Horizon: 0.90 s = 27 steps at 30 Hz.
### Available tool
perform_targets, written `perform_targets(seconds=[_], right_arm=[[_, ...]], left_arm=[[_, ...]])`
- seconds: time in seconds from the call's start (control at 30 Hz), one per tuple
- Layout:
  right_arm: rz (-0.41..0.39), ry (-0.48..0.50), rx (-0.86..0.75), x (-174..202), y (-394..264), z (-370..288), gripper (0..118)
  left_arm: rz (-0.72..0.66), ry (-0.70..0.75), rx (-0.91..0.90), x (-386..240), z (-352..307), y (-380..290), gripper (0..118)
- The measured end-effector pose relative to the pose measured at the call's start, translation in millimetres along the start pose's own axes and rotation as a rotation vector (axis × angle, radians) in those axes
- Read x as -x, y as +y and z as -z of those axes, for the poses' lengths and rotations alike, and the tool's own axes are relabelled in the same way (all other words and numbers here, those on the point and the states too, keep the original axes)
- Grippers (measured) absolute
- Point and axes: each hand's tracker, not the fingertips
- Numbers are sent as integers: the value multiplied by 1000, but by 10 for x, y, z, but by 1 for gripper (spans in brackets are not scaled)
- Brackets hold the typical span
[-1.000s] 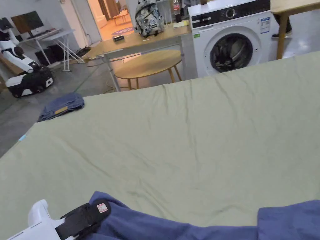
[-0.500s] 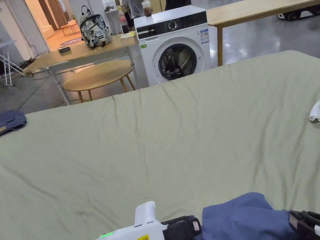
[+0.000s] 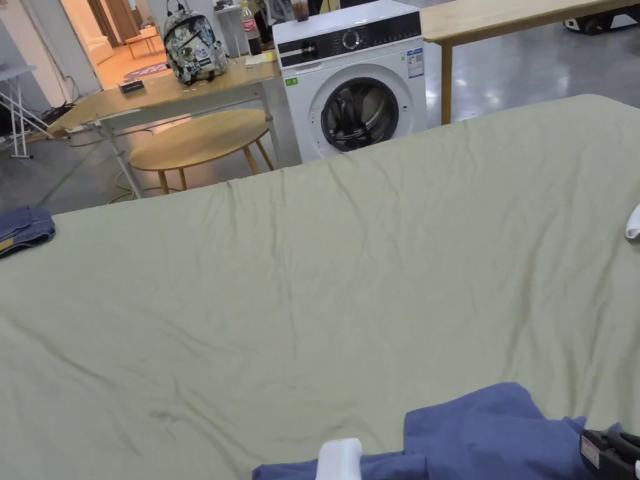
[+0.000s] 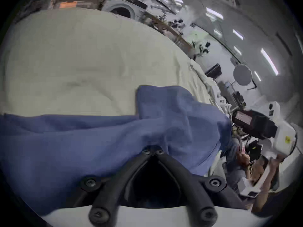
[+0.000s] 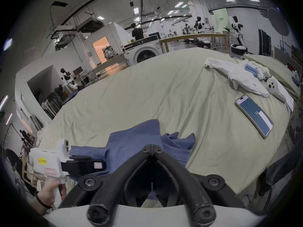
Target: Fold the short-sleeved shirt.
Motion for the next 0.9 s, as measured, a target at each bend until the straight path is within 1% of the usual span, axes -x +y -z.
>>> perform_targets(seconds=[0.03, 0.07, 0.1, 0.13, 0.17, 0.2, 0.27, 0.37, 0.43, 0.53, 0.57, 0.6, 0.63, 0.67, 0.7, 0.73, 0.77, 0.8, 0.83, 0.87, 0.9], right_arm=[[-4, 8, 4, 14, -2, -3, 0], [-8, 14, 8, 29, -7, -13, 0], [-13, 17, 5, 41, -21, -19, 0], [-17, 17, 3, 46, -30, -9, 0], [-17, 18, 8, 47, -28, 17, 0], [-14, 21, 19, 44, -27, 43, 0], [-10, 26, 25, 47, -43, 70, 0], [-13, 42, 36, 40, -75, 108, 0], [-20, 52, 45, 55, -90, 131, 0], [-23, 51, 53, 86, -101, 141, 0], [-24, 56, 57, 92, -99, 137, 0], [-28, 57, 59, 101, -97, 125, 0], [-34, 54, 57, 95, -105, 122, 0], [-42, 46, 53, 96, -100, 114, 0], [-45, 39, 52, 94, -92, 109, 0], [-43, 35, 50, 89, -84, 103, 0], [-34, 34, 45, 73, -87, 88, 0], [-25, 37, 41, 58, -82, 72, 0], [-22, 39, 41, 51, -78, 59, 0], [-20, 36, 36, 47, -80, 43, 0], [-24, 29, 30, 49, -82, 28, 0]], left_arm=[[-69, -66, -25, 16, -58, 56, 0], [-145, -75, -15, 20, -132, 94, 0], [-144, -132, -52, 48, -256, 119, 4], [-136, -178, -83, 68, -422, 131, 22], [-135, -189, -121, 107, -634, 138, 54], [-146, -156, -176, 171, -849, 147, 64], [-160, -133, -257, 245, -1356, 110, 65], [-277, -86, -329, 786, -1761, -14, 68], [-403, -37, -339, 1112, -1869, -161, 68], [-499, -85, -334, 1428, -1738, -435, 68], [-547, -85, -310, 1562, -1620, -453, 68], [-563, -95, -287, 1578, -1490, -493, 68], [-559, -162, -309, 1559, -1389, -528, 67], [-567, -264, -335, 1559, -1302, -530, 63], [-608, -324, -338, 1530, -1186, -532, 58], [-637, -325, -316, 1519, -1107, -496, 48], [-627, -281, -291, 1513, -1040, -460, 16], [-615, -220, -244, 1513, -1006, -437, 11], [-644, -202, -269, 1517, -998, -436, 11], [-670, -264, -287, 1536, -1054, -433, 11], [-668, -271, -310, 1515, -1174, -444, 10]])
